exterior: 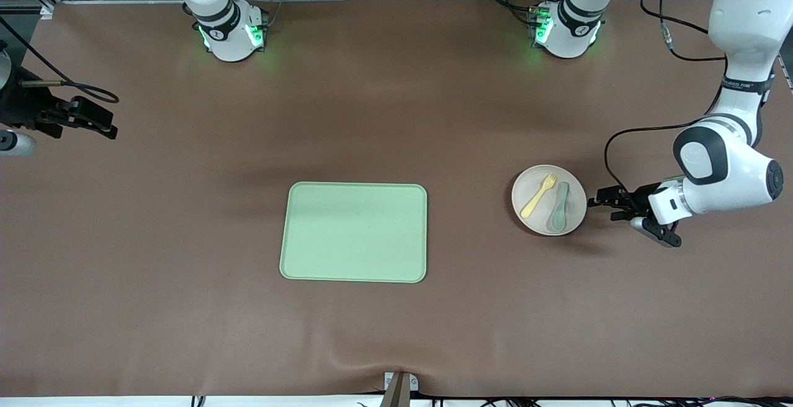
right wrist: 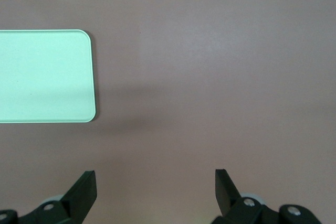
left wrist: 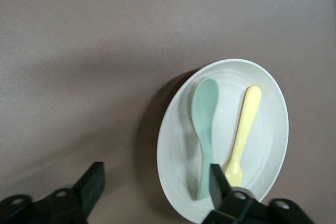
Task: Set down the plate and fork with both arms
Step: 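Lower the left gripper and close it on the plate rim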
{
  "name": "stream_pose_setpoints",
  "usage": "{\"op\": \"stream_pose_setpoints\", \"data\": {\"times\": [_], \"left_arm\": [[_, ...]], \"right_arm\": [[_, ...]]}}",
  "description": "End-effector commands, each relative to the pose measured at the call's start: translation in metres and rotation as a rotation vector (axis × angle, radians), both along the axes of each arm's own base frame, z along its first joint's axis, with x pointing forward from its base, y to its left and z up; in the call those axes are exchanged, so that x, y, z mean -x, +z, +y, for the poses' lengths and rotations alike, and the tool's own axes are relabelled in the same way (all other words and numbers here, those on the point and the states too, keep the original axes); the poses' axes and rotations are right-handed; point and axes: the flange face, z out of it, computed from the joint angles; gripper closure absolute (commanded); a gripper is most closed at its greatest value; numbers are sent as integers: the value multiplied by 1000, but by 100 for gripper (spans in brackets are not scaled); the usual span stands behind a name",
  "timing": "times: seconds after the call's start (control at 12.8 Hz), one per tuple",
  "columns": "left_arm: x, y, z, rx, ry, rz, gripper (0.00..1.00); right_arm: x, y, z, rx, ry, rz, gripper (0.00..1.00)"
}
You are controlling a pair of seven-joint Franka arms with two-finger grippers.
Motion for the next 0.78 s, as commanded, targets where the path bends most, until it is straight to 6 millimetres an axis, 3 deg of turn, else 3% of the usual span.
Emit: {"op": "stream_pose_setpoints", "data": {"times": [0.0,0.39,0.7], "left_arm": [[4,-12,-4,34,18,-4,23],[7,-32,-18,42,-2,26,38],[7,-35,-25,32,-21,26,50]], "right_arm": [[3,2,-4,-13,10,1,0],[3,2,-5,-13,9,3,0],[3,1,-5,-13,9,4,0]]}}
